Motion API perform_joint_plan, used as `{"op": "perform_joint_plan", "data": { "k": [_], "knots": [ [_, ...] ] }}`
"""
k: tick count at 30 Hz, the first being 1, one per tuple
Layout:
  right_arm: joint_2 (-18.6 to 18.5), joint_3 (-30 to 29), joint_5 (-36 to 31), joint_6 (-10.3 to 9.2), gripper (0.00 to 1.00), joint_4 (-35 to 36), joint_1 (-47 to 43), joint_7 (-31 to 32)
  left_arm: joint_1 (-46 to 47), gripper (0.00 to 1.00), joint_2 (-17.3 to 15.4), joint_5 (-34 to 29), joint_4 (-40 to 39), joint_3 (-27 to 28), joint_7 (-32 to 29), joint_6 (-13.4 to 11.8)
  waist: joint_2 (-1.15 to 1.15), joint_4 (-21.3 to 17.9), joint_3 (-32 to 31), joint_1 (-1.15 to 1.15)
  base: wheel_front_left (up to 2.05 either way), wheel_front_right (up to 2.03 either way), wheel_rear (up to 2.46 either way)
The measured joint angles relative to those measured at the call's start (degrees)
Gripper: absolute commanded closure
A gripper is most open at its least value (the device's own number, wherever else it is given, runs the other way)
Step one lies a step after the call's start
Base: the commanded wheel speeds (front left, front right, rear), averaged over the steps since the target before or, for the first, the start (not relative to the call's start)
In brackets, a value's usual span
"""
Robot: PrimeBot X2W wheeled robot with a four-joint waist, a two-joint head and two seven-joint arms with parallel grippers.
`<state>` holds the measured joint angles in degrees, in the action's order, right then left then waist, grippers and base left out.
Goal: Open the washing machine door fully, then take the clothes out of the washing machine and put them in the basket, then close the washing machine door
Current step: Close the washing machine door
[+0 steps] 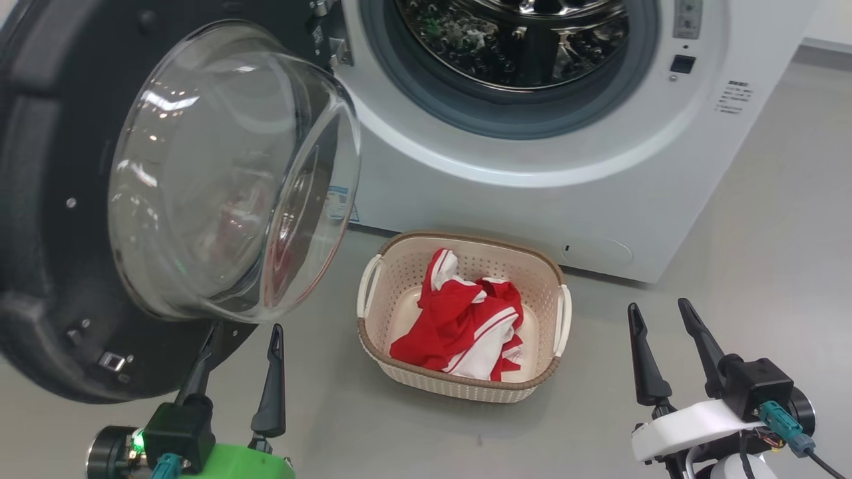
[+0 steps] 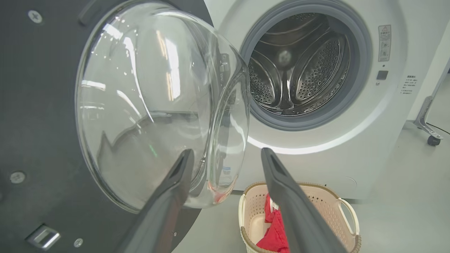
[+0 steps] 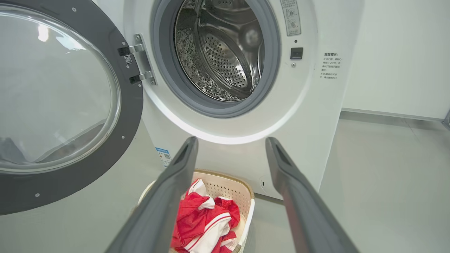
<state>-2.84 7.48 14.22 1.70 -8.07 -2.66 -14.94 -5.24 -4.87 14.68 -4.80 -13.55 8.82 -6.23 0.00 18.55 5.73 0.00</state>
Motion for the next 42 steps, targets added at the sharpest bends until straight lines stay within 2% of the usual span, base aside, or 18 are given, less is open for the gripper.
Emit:
{"op": "perform_joint_plan", "data": {
  "k": [10,25,26,27,28,29,38,40,42],
  "knots": [
    [0.0,0.3,-0.7,0.25,0.00,-0.1,0.4,0.0,0.0,0.00,0.5,1.0,0.6,0.9,0.9,0.0,0.00,6.4,0.8,0.00,0.00,0.00,0.00],
    [-0.1,1.1,-1.3,1.22,0.00,-1.4,1.5,0.0,0.0,0.00,0.8,1.5,1.3,2.1,1.9,-0.1,0.00,8.6,1.6,0.00,0.00,0.00,0.00],
    [-0.1,1.1,-1.3,1.25,0.00,-1.5,1.5,0.0,0.0,0.27,0.8,1.5,1.5,2.1,1.9,-0.1,0.00,8.6,1.6,0.00,0.00,0.00,0.00],
    [-0.1,1.1,-1.3,1.26,0.00,-1.7,1.5,0.0,0.0,0.79,0.9,1.7,1.9,2.1,1.9,-0.1,0.00,8.5,1.3,0.00,0.00,0.00,0.00],
    [-0.1,1.1,-1.3,1.26,0.00,-1.7,1.5,0.0,0.0,0.95,0.9,1.7,2.0,2.1,2.0,-0.1,0.00,8.5,1.2,0.00,0.00,0.00,0.00],
    [-0.1,1.1,-1.3,1.26,0.00,-1.8,1.5,0.0,0.0,1.00,0.9,1.7,2.3,2.1,1.9,-0.1,0.00,8.5,1.0,0.00,0.00,0.00,0.00],
    [-0.1,1.2,-1.3,1.43,0.00,-2.0,1.5,0.0,0.0,1.00,1.0,2.7,1.8,2.0,2.6,-0.1,0.00,8.6,0.4,0.00,0.00,0.00,0.00],
    [-0.1,1.2,-1.3,1.44,0.00,-2.0,1.5,0.0,0.2,1.00,1.2,5.0,0.6,2.1,2.9,0.4,0.00,8.6,0.3,0.00,0.00,0.00,0.00],
    [-0.1,1.2,-1.3,1.44,0.00,-2.1,1.5,0.0,0.6,1.00,1.6,9.2,-1.1,2.1,3.4,2.1,0.00,8.6,0.2,0.00,0.00,0.00,0.00]
  ]
}}
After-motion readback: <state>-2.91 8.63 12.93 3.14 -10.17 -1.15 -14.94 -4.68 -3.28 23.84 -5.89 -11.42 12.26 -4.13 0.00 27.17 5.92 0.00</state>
